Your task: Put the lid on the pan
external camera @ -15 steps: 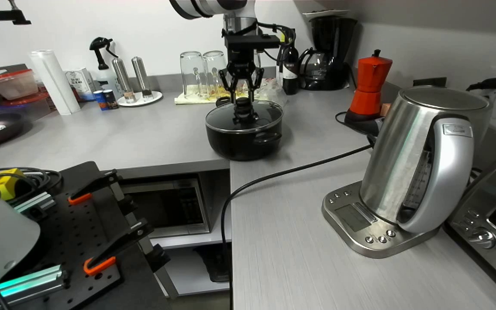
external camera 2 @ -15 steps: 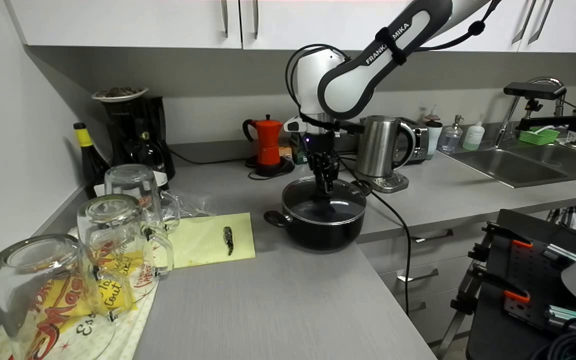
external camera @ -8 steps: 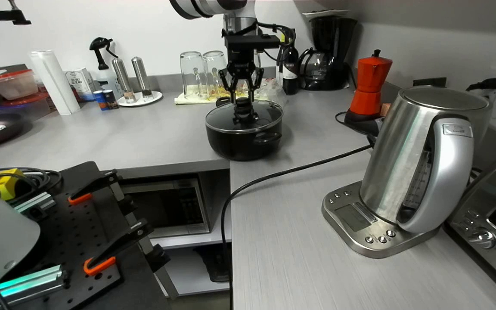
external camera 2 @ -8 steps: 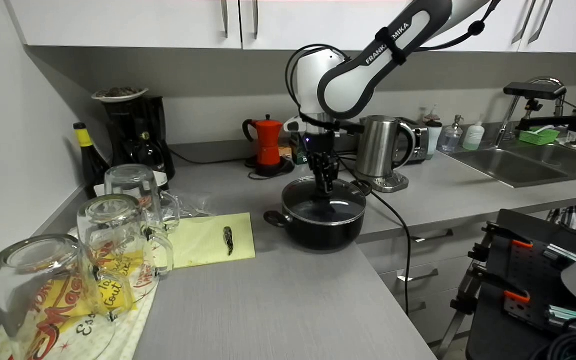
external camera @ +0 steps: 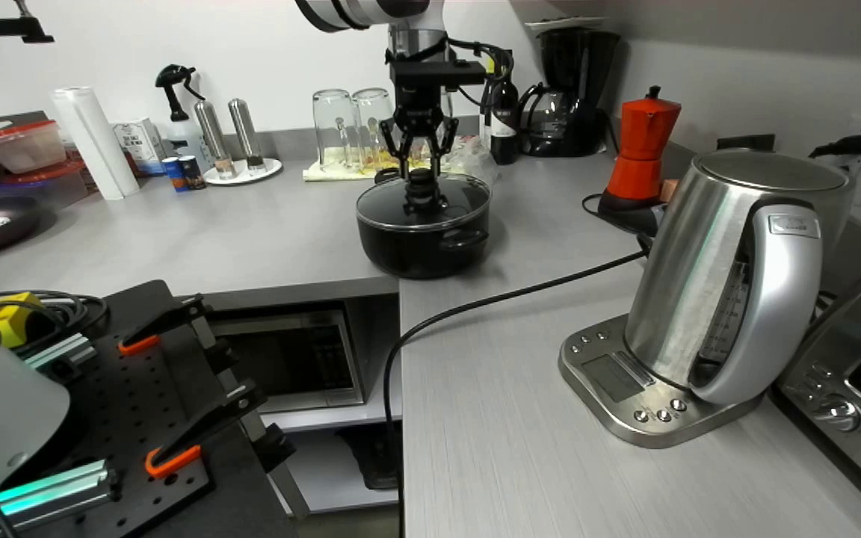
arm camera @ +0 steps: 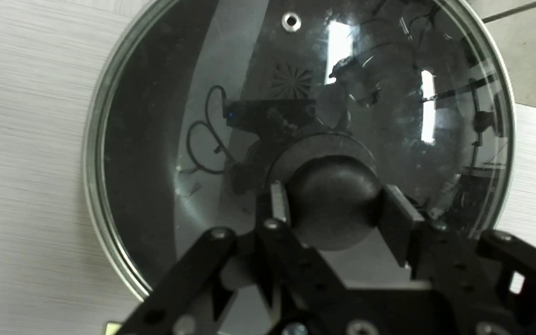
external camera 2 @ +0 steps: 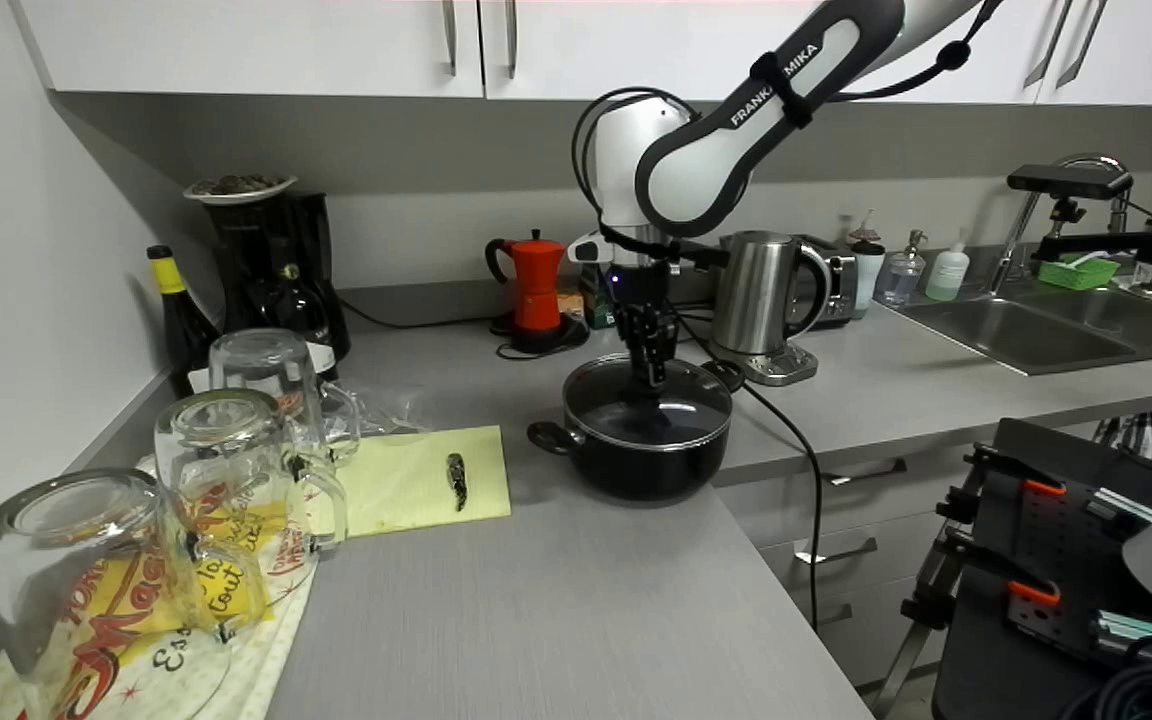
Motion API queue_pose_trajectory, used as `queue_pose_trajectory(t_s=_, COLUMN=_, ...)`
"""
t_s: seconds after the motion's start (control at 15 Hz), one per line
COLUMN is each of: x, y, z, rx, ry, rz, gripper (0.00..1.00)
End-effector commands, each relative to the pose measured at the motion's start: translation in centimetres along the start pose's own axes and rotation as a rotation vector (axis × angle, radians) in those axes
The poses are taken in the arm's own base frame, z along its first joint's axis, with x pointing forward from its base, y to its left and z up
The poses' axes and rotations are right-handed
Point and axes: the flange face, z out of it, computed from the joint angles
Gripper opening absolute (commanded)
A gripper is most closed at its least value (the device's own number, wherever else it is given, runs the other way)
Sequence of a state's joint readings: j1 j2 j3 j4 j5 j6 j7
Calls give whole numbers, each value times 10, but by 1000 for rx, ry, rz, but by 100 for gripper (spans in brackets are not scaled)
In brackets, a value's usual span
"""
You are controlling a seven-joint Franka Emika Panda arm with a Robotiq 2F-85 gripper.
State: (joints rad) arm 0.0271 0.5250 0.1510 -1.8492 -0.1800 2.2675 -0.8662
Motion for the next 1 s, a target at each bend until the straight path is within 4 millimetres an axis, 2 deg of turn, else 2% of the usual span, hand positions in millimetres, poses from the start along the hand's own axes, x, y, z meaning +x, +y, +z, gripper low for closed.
queue_pose_trajectory(t_s=0.0, x=-1, y=-4, z=-14, rx=4, ry=30, rz=-8, gripper=25)
queue_pose_trajectory(t_s=0.93, x=-4, y=-4, z=-4, rx=44, ry=19, rz=-7, gripper=25)
